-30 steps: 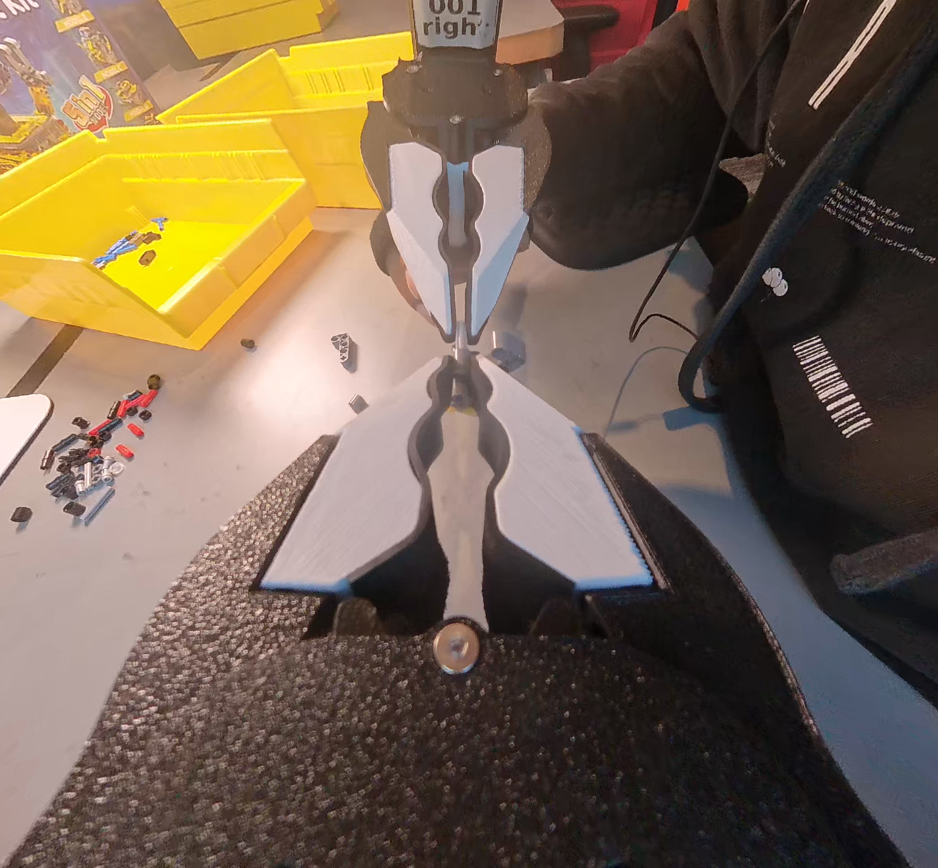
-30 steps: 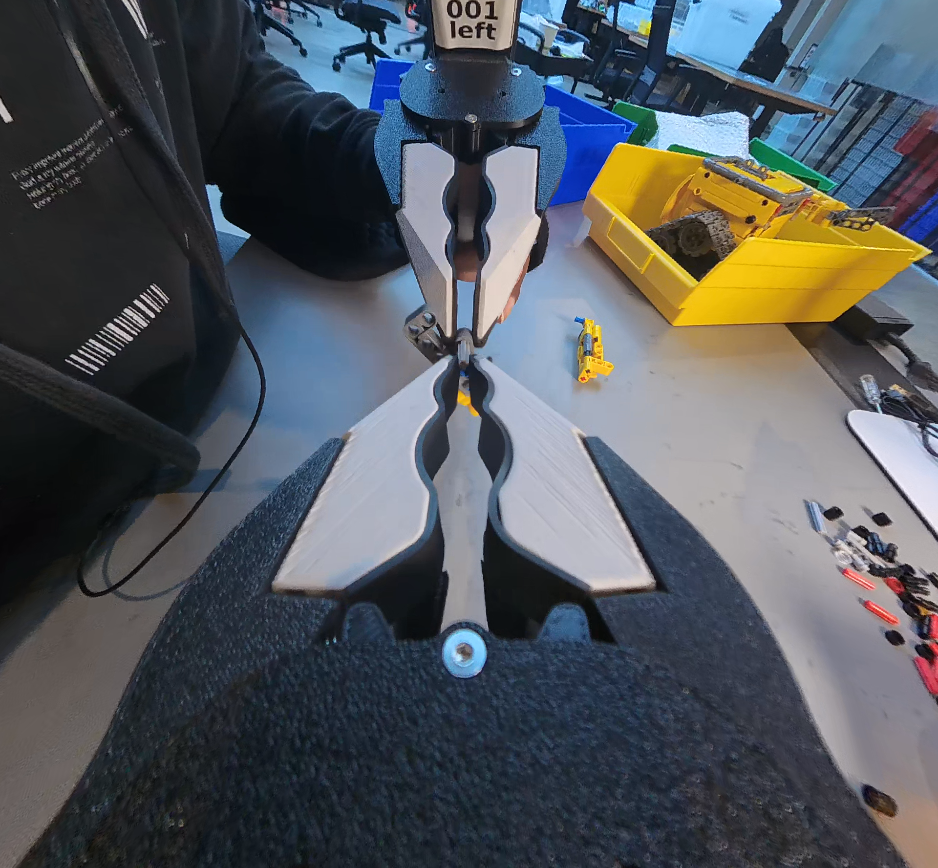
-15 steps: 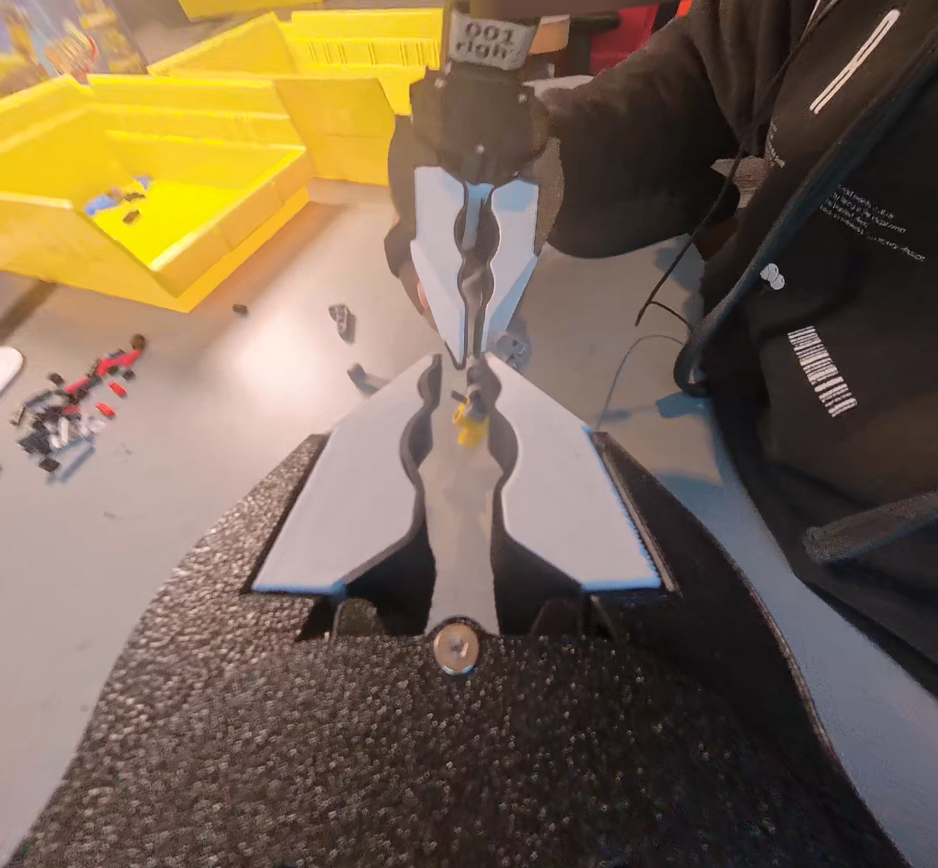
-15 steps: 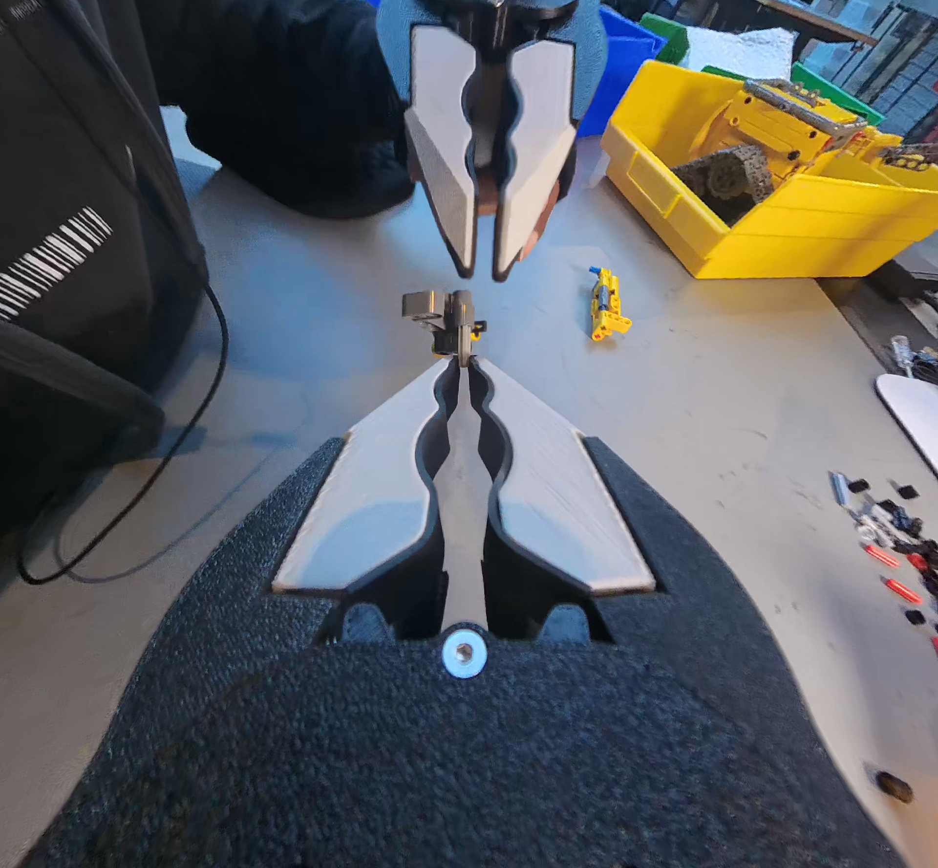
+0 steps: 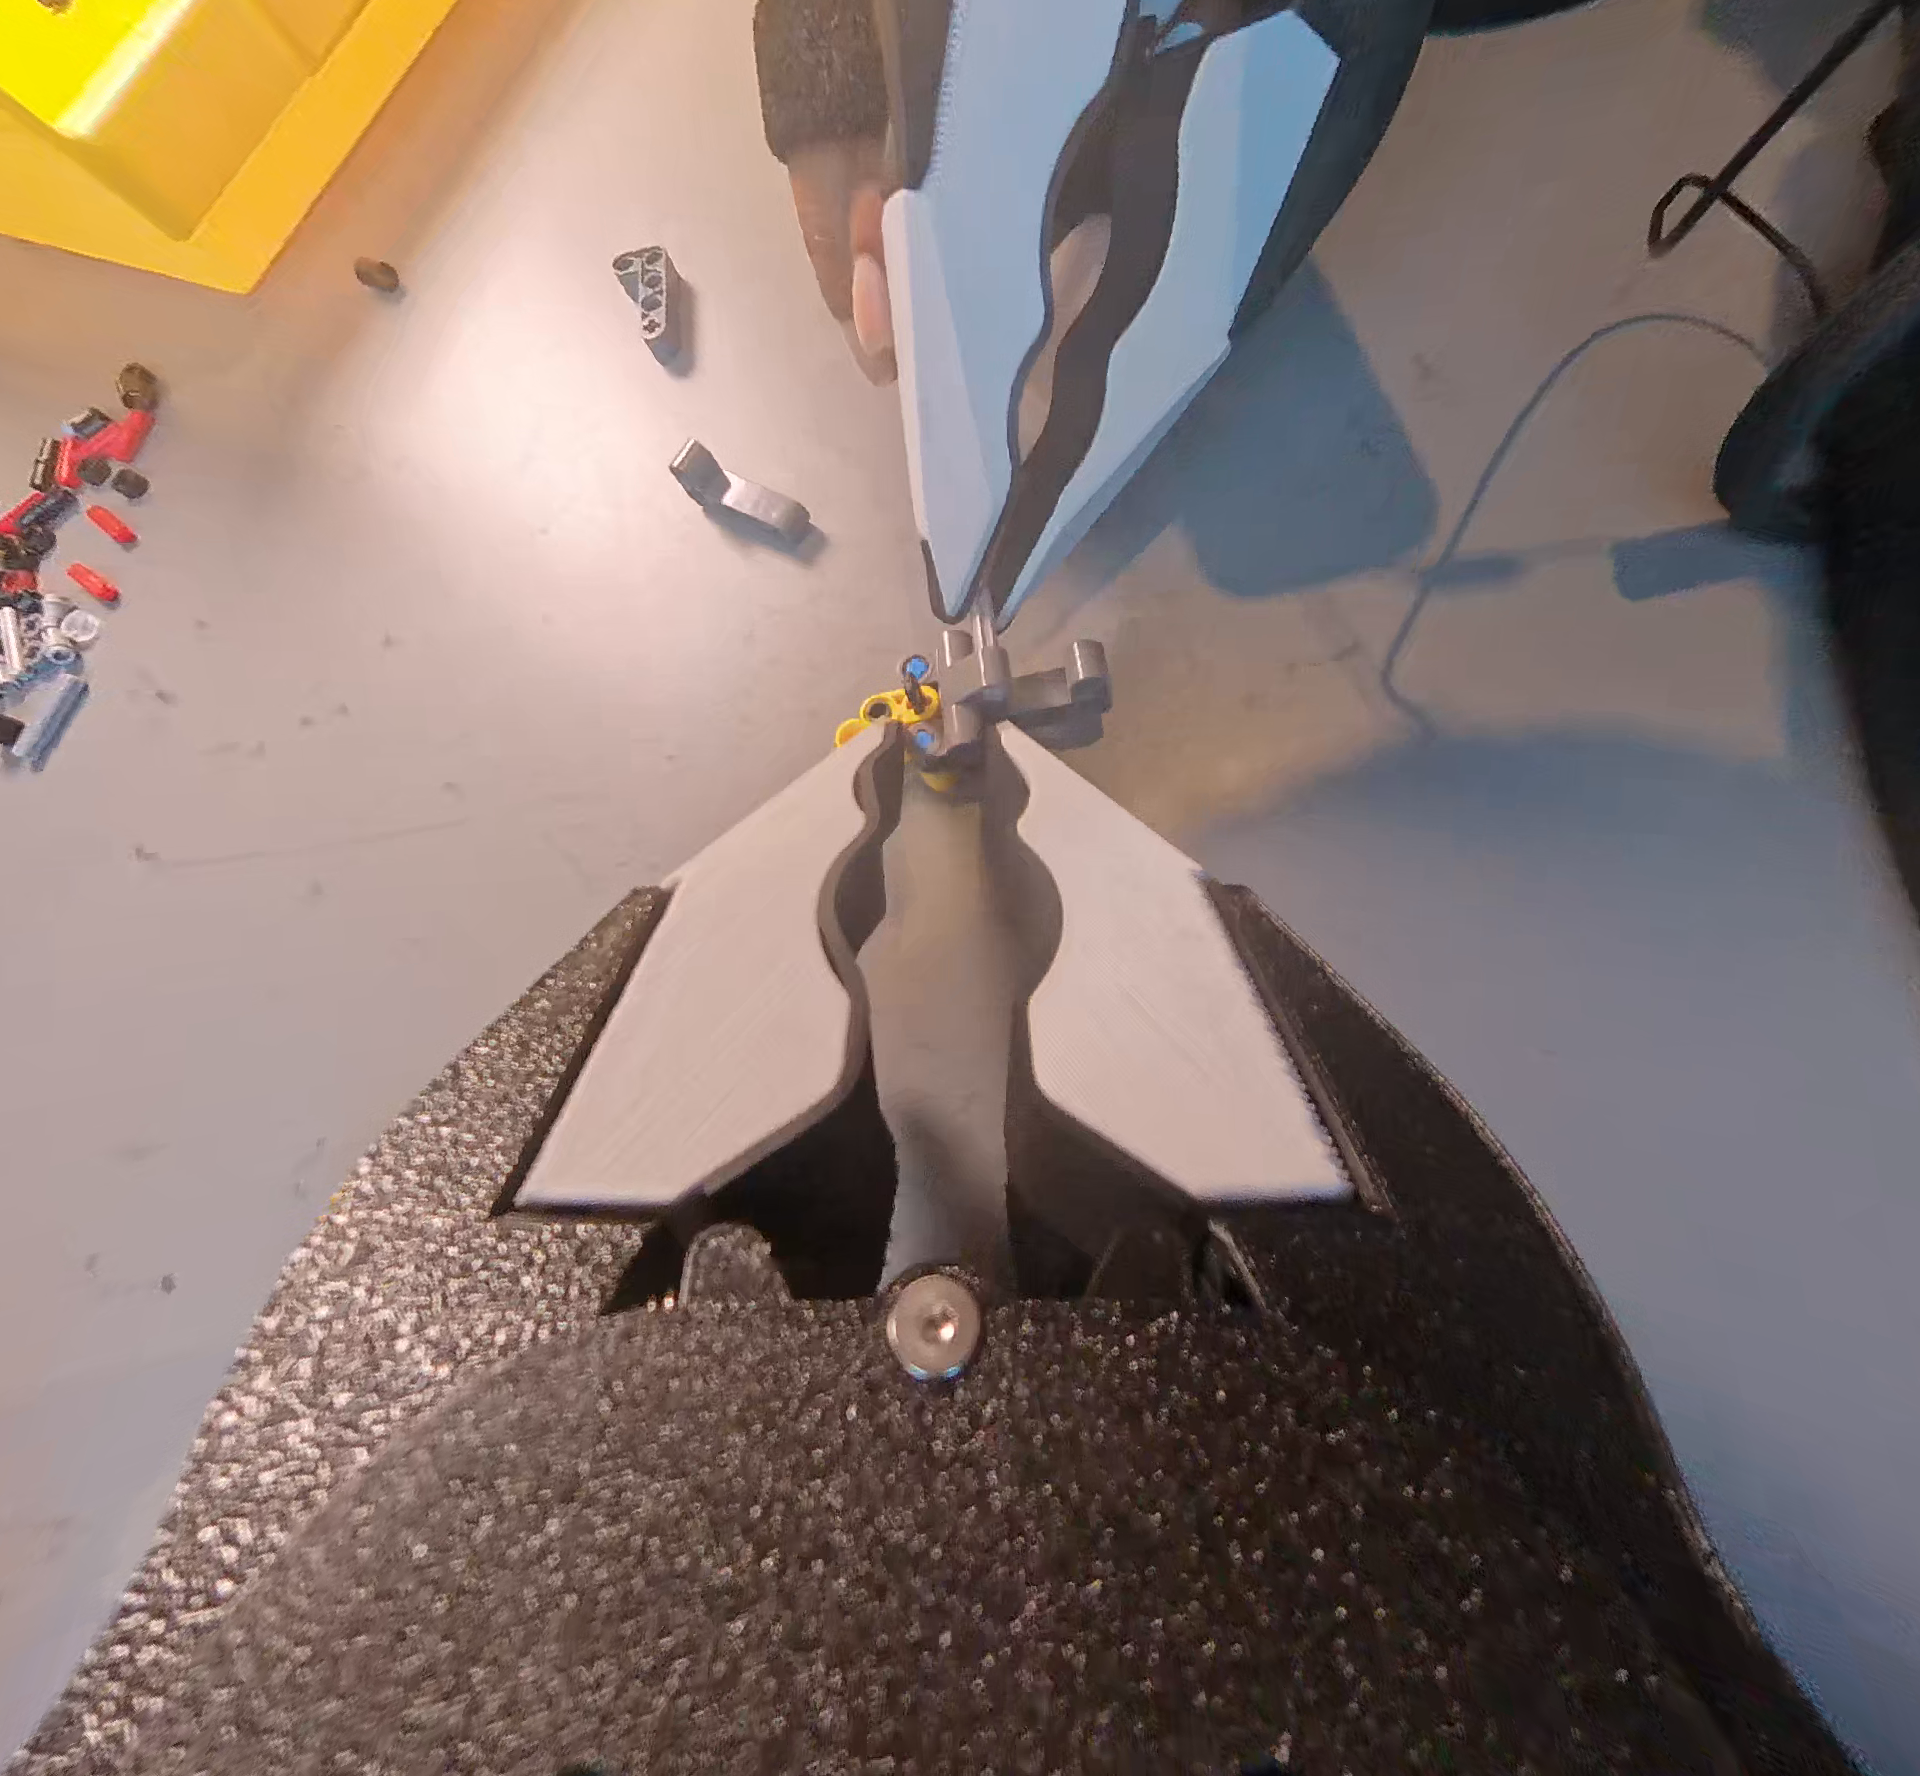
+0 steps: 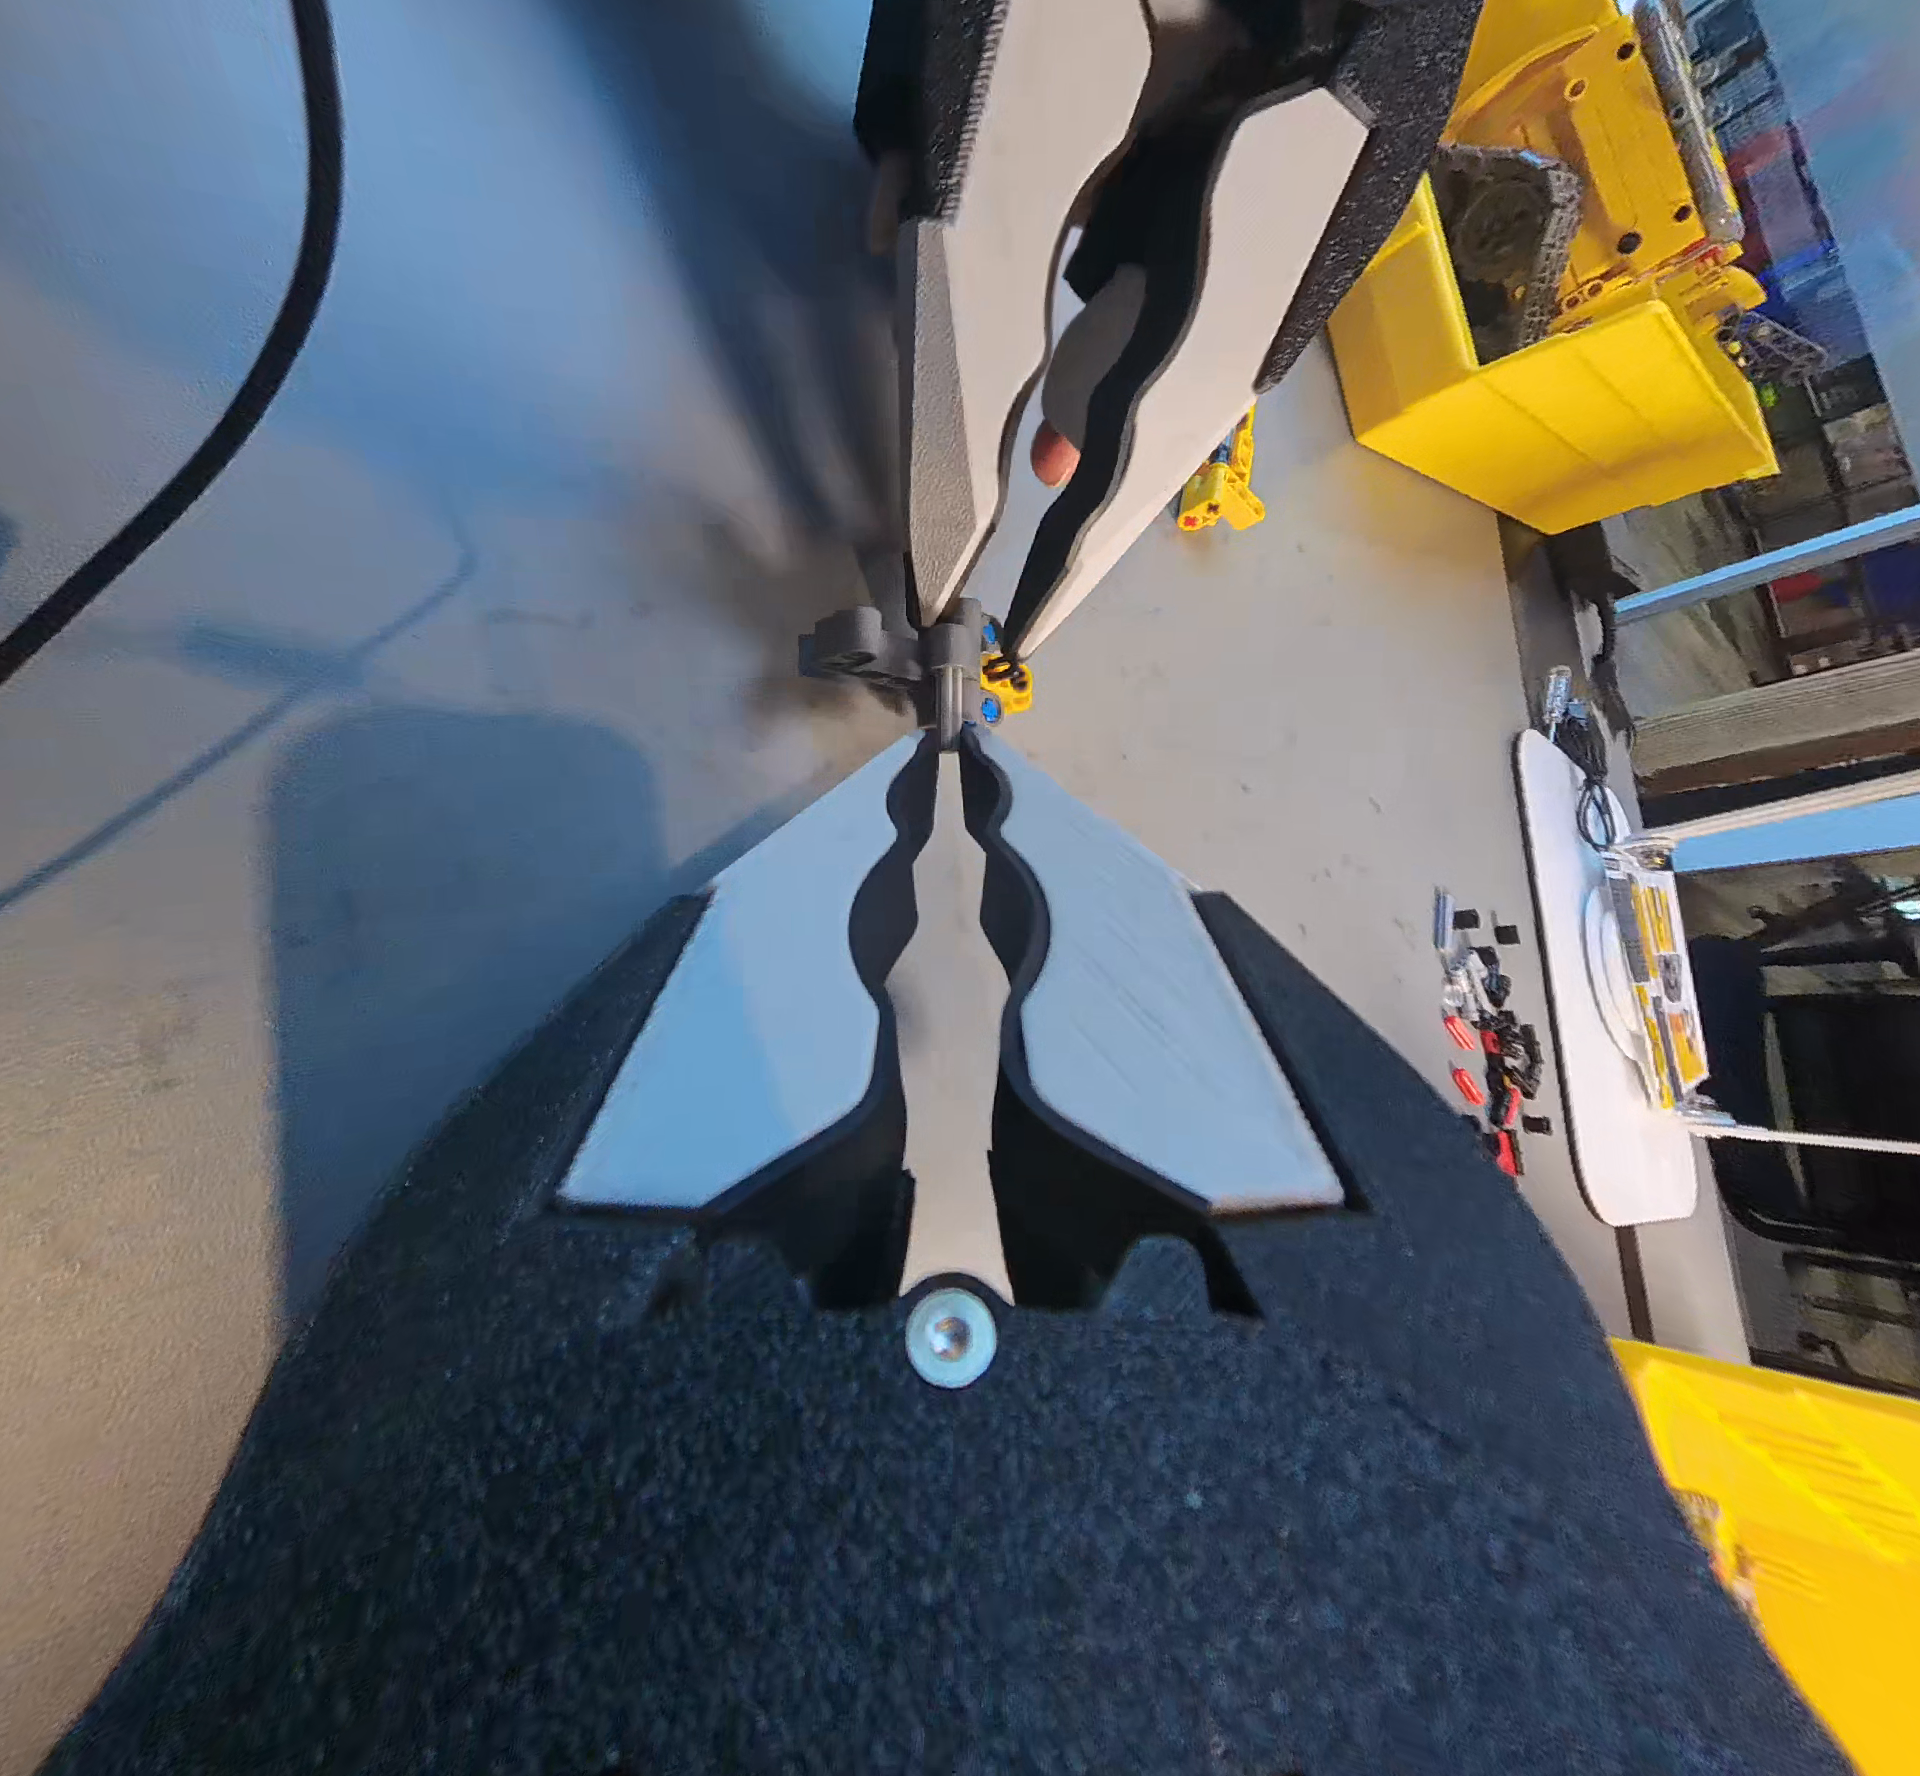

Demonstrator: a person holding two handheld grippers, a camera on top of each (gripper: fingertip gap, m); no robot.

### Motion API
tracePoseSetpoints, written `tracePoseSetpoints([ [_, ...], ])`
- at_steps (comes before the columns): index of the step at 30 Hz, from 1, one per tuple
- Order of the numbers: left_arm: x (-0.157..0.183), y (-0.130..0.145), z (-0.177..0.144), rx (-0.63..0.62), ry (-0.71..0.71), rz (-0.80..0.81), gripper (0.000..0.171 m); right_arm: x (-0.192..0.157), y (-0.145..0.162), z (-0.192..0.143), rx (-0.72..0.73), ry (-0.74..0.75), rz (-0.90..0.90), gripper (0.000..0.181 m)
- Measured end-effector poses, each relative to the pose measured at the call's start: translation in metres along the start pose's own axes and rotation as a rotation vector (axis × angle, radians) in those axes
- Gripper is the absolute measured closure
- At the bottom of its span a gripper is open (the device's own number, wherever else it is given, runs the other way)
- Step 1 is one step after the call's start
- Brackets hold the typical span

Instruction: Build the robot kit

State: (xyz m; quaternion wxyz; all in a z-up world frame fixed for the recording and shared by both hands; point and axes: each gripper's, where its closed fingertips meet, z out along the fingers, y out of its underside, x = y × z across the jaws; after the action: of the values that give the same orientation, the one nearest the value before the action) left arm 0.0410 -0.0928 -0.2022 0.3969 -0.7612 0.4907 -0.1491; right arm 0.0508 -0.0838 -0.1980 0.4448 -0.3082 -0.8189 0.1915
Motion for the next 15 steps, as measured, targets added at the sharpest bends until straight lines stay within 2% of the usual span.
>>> tracePoseSetpoints([
  [4, -0.0004, 0.0011, 0.0020, -0.012, -0.044, 0.086, 0.158, -0.0033, -0.0025, -0.0008, 0.036, -0.030, 0.039, 0.177],
  [10, -0.0009, 0.0024, 0.0007, -0.009, -0.058, 0.122, 0.157, -0.0055, -0.0040, -0.0045, 0.058, -0.036, 0.016, 0.170],
  [15, -0.0009, -0.0039, -0.0046, 0.032, -0.055, 0.131, 0.158, -0.0051, -0.0053, -0.0045, 0.066, -0.029, 0.009, 0.172],
])
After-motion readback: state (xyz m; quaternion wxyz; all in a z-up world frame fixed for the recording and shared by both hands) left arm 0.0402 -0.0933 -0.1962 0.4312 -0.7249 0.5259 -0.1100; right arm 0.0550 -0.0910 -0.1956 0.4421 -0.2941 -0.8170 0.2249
